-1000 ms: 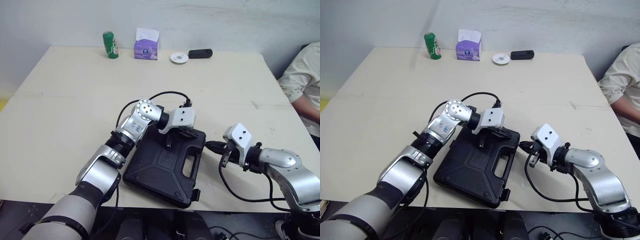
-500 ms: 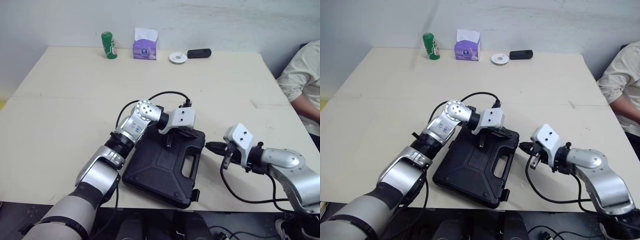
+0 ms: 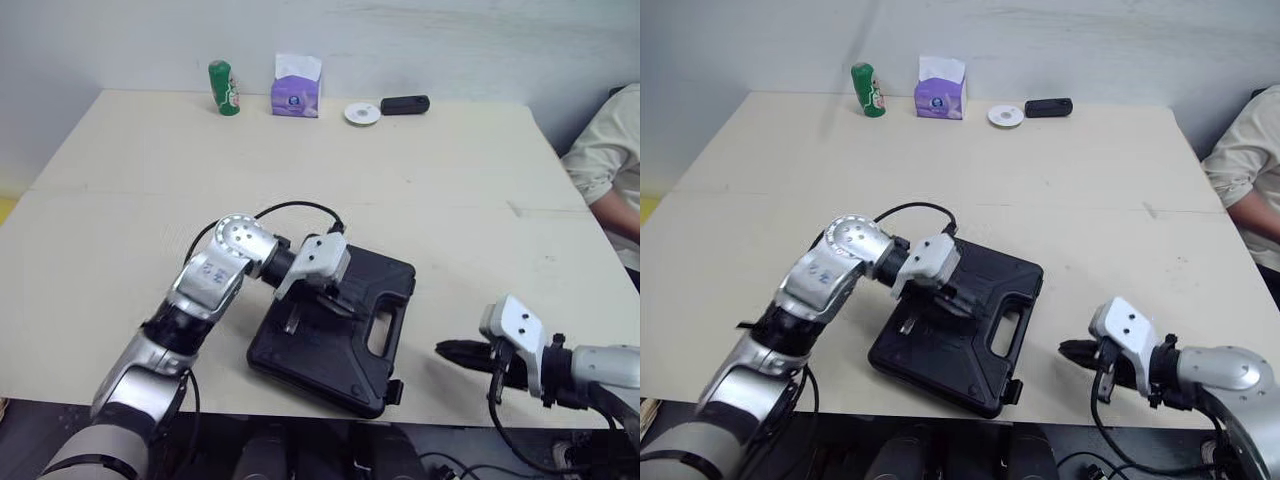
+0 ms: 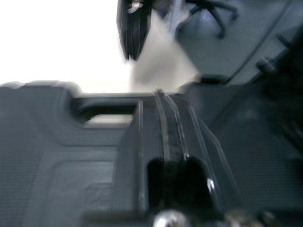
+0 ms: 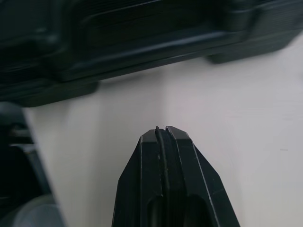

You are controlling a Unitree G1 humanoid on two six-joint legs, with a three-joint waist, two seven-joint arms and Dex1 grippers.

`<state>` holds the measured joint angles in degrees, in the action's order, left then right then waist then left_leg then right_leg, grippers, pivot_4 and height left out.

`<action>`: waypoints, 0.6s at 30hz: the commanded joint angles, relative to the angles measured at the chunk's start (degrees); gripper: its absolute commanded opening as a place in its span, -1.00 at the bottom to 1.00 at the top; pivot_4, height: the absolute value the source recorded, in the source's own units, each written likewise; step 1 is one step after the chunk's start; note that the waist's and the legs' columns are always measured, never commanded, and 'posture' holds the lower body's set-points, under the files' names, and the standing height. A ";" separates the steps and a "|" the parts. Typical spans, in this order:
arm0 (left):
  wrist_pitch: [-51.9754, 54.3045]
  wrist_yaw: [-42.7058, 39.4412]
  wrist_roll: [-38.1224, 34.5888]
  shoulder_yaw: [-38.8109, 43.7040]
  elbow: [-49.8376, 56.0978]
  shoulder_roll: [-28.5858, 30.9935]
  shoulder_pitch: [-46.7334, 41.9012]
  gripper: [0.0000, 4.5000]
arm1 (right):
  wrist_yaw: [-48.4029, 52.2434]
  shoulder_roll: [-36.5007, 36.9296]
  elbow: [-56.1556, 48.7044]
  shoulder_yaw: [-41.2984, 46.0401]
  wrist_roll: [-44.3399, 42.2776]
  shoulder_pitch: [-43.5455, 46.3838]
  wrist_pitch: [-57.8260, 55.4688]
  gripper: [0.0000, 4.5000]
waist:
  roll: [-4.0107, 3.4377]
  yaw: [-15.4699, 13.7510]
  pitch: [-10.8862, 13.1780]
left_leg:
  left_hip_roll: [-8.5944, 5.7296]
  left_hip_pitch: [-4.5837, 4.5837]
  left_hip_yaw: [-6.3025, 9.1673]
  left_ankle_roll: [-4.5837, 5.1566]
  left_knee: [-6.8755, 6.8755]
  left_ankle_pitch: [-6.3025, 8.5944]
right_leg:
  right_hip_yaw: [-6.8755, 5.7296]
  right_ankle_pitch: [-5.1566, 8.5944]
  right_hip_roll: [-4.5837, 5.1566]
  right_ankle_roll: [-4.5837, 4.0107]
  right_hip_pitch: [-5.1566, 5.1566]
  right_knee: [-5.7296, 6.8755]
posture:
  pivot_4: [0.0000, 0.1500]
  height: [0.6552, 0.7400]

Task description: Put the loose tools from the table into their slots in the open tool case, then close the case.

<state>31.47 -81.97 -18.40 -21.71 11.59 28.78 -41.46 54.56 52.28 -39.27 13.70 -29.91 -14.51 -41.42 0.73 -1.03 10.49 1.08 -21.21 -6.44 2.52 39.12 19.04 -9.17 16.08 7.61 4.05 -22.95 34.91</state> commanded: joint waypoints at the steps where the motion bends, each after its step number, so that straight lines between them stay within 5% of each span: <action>1: 1.76 1.05 -0.18 -3.83 6.07 1.08 2.41 -0.96 | 0.18 0.81 -3.13 -1.51 -1.94 -0.14 -1.06 -1.00 | -0.01 -0.26 0.00 | -0.01 0.00 0.00 0.00 0.00 0.00 | 0.02 0.00 0.00 0.00 0.00 0.00 | 1.00 0.80; 9: -4.02 8.49 11.22 -13.11 5.19 2.41 5.80 -0.96 | 0.69 1.76 -4.30 -5.81 -2.09 -1.11 -0.99 -1.00 | -0.03 -0.69 0.01 | -0.01 0.01 0.04 0.02 0.00 0.13 | 0.01 0.00 -0.03 0.01 0.08 -0.16 | 1.00 0.80; 18: -4.22 8.85 12.25 -16.10 5.06 3.93 7.45 -0.96 | 0.36 1.19 -6.10 -8.41 -4.53 -1.04 -1.44 -1.00 | -0.08 -0.67 -0.02 | 0.01 0.08 0.19 0.06 0.00 0.19 | -0.05 -0.05 -0.03 0.09 0.30 -0.38 | 1.00 0.80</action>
<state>25.78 -72.89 -10.83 -33.09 18.58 30.61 -35.77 54.97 53.53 -43.33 4.84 -33.02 -15.99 -42.73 0.65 -1.70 10.46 1.09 -21.12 -6.25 2.58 39.11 19.23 -9.23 16.02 7.58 4.15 -22.63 34.51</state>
